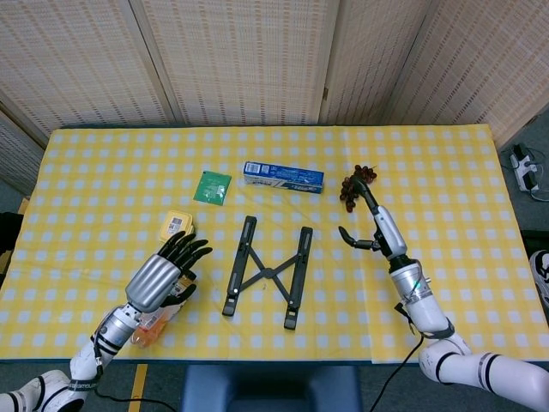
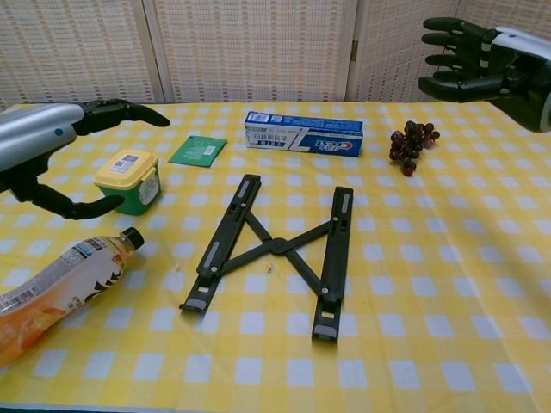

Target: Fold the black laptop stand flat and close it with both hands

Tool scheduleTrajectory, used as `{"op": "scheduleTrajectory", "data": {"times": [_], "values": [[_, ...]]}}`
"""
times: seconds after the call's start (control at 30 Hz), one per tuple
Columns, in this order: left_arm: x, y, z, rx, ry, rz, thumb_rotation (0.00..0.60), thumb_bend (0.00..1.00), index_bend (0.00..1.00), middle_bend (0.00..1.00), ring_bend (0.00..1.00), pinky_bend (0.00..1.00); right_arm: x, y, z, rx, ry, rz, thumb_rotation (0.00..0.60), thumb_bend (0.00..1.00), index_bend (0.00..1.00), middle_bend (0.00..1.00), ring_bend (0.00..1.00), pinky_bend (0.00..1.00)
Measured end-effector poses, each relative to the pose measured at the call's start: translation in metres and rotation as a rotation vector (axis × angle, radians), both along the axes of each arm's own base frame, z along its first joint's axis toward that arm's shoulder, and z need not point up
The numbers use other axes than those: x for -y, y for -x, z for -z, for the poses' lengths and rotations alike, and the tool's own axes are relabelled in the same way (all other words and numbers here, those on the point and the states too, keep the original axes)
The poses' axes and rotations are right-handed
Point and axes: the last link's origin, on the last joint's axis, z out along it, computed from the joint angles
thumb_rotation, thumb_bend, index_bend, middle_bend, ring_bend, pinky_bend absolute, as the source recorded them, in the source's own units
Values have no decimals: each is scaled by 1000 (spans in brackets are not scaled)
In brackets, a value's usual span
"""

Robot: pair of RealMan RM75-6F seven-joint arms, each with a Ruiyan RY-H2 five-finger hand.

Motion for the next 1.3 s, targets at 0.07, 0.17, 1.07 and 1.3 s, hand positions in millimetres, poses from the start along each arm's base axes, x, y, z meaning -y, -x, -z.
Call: {"op": "scheduleTrajectory", "data": {"times": [0.07,0.17,1.07,1.3], "values": [[-8,-4,1,-25,6,13,600,393,181,132,6,0,-5,-1,-4,-58,28,-52,600,409,8,149,138,0],[-25,-13,4,-78,18,47,600,362,192,132,31,0,-16,-7,-9,-185,83,-166,600,409,94,254,230,2],[-129,-43,89,-451,-101,149,600,199,0,0,0,0,-51,-23,37,-977,159,-583,600,365,553,794,868,757],[-135,-44,106,-453,-82,122,600,199,0,0,0,0,-49,-19,51,-1012,136,-582,600,364,553,795,869,757]]}}
